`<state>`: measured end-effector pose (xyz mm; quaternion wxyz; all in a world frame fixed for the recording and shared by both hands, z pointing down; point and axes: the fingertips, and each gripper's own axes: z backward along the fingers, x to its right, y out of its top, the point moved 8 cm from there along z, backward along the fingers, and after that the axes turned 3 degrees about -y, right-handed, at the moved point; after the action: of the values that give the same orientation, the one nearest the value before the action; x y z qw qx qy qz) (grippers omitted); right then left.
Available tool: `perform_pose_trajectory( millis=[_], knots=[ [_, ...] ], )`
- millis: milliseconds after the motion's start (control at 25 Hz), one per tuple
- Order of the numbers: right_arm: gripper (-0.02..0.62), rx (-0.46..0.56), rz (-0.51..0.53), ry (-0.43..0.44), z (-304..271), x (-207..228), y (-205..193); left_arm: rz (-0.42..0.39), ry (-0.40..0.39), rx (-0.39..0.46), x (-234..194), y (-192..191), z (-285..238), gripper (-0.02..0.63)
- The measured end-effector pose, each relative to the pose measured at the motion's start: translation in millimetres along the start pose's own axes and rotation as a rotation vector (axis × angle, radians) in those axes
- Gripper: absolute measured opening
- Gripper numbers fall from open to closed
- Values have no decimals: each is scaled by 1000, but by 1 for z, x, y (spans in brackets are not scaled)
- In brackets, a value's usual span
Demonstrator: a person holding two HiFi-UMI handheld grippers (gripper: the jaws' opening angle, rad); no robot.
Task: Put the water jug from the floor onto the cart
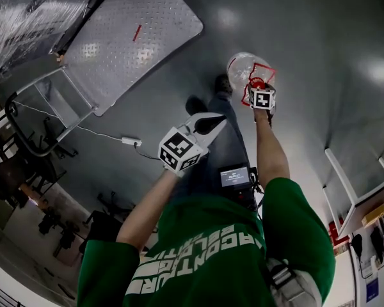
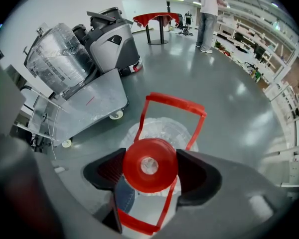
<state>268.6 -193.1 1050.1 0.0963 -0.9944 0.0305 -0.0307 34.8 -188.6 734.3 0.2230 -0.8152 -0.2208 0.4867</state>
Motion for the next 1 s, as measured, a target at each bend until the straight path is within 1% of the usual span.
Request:
perform_pose_trajectory(
  millis=[320,520,680,920,1000],
  knots=[
    [301,-12,-2,-1,-10,5,-3,6,8,11,-2,8,-6,9],
    [302,-33,-17,-28,-14,4,-5,8,28,19,-2,7,-2,9],
    [301,-46,0,-45,-6,5,-1,15,44,21,-2,2,3,9],
    [301,-100,12,-65,2,5,-10,8,66,46,-4,2,10,9],
    [301,-78,18,-44,4,3,-6,3,69,59,-3,5,13,9]
  ],
)
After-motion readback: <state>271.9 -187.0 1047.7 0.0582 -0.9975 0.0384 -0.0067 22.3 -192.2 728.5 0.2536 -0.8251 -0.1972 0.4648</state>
